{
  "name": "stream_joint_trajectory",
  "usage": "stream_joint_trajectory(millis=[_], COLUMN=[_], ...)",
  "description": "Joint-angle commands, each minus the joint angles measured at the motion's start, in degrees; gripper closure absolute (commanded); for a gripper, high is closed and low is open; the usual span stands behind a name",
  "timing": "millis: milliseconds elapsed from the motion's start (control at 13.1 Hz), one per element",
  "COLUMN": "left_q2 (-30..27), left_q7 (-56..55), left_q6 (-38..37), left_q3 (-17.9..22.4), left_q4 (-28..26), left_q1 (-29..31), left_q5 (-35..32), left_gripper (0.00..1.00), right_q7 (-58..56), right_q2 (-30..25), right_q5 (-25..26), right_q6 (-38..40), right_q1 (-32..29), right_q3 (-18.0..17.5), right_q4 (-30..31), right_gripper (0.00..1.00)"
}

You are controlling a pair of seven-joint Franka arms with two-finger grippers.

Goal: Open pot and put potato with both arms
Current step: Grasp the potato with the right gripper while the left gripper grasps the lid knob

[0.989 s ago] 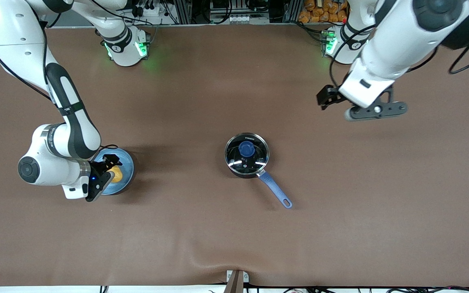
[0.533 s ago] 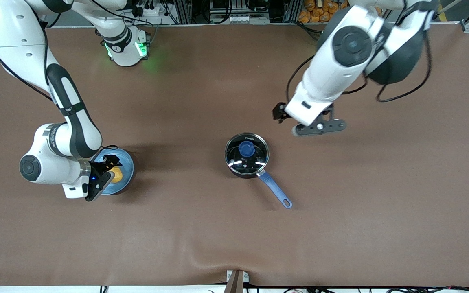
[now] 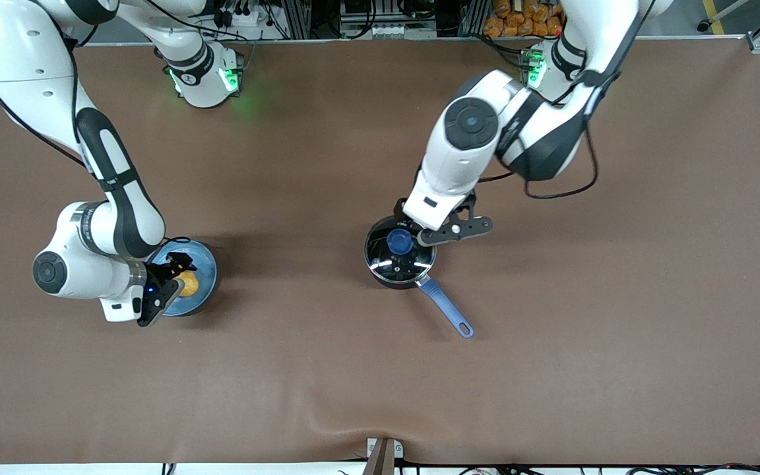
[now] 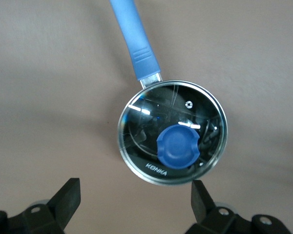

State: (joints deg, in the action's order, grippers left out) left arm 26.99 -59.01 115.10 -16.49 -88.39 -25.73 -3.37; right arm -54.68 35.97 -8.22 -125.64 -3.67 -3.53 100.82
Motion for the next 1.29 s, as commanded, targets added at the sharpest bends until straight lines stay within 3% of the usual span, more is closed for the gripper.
stream_joint_trajectory(millis=[0,152,380,609,913,1217], left_q2=[3.94,6.40,10.36,11.59,13.09,13.00], left_q7=[-9.86,-13.57,-15.17,-15.60,-18.33,-21.15], left_q6=[3.27,5.47,6.27,8.73,10.58,10.49], left_q3=[0.41,0.50,0.76,1.02,1.20,1.29], left_q4=[1.73,1.99,5.59,6.39,6.30,5.86], left_q1=[-1.68,-3.00,-4.94,-5.99,-6.08,-5.82], left_q5=[-2.16,-6.71,-8.06,-8.23,-9.02,-9.11], left_gripper=[0.00,0.00,0.00,0.00,0.00,0.00], right_q7=[-3.59,-4.12,-4.21,-2.89,4.55,24.75], right_q2=[0.51,0.51,0.42,-0.54,-2.56,-5.20], right_q5=[-0.57,-0.57,-0.57,-1.00,-1.27,-1.36], right_q6=[-2.85,-2.76,-2.50,-1.37,4.44,5.23], right_q1=[-1.08,-0.99,-0.81,-0.29,2.08,3.93], right_q3=[-0.43,-0.34,-0.43,-0.60,-1.13,-8.14], right_q4=[0.95,0.95,0.51,-0.01,-3.44,-2.74], right_gripper=[0.00,0.43,0.85,0.97,0.98,0.97])
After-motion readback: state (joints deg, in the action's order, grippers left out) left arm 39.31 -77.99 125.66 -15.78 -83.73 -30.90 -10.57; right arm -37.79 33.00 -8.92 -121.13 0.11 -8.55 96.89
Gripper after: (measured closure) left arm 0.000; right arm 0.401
